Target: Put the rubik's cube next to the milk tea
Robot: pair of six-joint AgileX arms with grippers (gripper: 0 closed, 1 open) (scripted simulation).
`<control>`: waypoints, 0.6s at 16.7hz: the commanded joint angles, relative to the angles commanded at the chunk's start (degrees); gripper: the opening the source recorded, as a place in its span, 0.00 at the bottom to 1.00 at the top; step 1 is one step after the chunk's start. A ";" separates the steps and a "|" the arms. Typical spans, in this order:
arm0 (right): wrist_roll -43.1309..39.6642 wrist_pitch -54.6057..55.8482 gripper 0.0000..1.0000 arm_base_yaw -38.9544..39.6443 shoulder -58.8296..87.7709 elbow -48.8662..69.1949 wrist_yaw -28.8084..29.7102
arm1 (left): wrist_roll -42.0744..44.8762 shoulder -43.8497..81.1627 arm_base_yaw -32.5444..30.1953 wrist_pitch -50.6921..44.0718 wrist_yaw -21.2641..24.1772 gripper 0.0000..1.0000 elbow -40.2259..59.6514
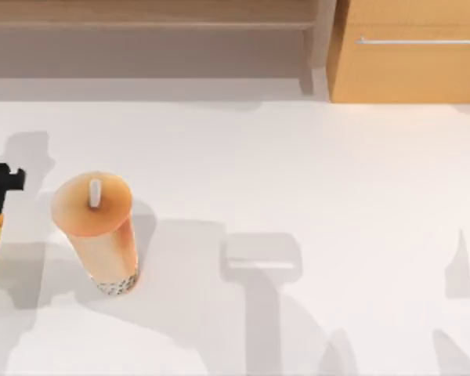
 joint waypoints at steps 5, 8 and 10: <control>0.00 0.00 1.00 0.00 0.00 0.00 0.00 | 0.46 0.44 -0.09 0.92 0.40 0.00 -1.29; 0.00 0.00 1.00 0.00 0.00 0.00 0.00 | 0.84 1.74 -0.41 1.25 0.83 0.00 -3.23; 0.00 0.00 1.00 0.00 0.00 0.00 0.00 | 0.97 2.95 -0.62 1.33 1.04 0.00 -4.56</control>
